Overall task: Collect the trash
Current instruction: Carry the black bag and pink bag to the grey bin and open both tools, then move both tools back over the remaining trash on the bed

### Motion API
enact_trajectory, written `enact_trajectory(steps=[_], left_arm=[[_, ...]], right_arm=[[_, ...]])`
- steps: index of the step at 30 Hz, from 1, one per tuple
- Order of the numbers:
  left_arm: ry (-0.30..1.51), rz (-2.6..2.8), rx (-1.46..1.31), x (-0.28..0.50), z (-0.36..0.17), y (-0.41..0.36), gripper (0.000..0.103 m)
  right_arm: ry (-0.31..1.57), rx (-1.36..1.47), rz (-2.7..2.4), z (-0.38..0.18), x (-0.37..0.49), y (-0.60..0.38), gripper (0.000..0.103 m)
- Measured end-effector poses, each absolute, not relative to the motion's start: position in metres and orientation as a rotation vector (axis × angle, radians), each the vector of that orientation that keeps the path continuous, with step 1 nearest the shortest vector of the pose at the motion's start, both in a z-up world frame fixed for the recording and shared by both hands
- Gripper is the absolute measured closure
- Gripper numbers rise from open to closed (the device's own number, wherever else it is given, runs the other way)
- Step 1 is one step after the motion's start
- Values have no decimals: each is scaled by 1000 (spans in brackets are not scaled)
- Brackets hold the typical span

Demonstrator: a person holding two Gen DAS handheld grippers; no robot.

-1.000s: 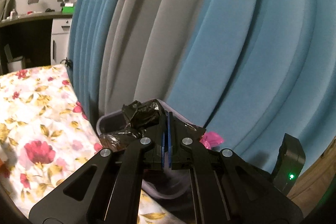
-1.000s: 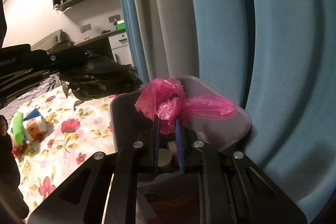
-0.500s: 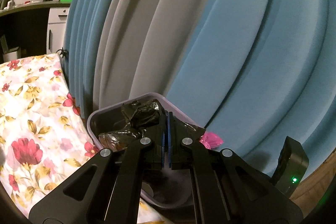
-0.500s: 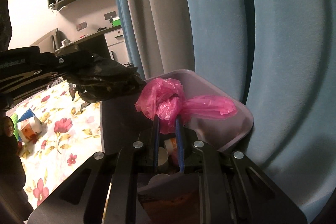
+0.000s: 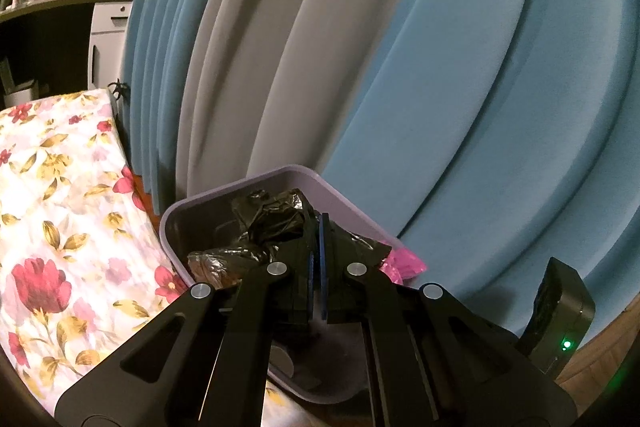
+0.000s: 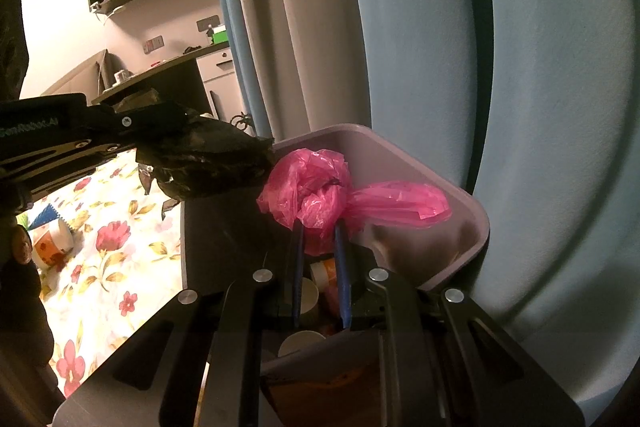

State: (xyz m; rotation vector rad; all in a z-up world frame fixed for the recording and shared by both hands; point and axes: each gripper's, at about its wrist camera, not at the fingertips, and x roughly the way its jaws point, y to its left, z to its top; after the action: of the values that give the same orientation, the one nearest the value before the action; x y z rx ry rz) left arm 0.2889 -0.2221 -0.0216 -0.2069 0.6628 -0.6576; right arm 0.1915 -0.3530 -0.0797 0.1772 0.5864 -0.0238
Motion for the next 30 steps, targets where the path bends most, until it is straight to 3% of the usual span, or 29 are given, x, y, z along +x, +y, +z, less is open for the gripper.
enact_trajectory(steps=[15,16,17,18,20,24,30], left_arm=[[705,-695,-202,300,-32,-232,99],[708,-693,-199,301,-33,-232,95],[709,-683,-192,302,-33,-232,79],[698,-668,-191,301,-32,-229,53],[667,-641,-211,297,-30,-221,26],[629,-580,-226,287,-24,-201,16],[554,-371,-169,251,-21,-153,6]], right_arm=[[610,166,-12,-87,196,-355,83],[611,165,-14,-87,196,-355,78],[611,164,-16,-87,197,-356,75],[611,164,-19,-87,197,-356,66],[603,167,-27,-87,195,-358,61],[600,180,-40,-86,192,-363,56],[554,186,-64,-75,176,-362,30]])
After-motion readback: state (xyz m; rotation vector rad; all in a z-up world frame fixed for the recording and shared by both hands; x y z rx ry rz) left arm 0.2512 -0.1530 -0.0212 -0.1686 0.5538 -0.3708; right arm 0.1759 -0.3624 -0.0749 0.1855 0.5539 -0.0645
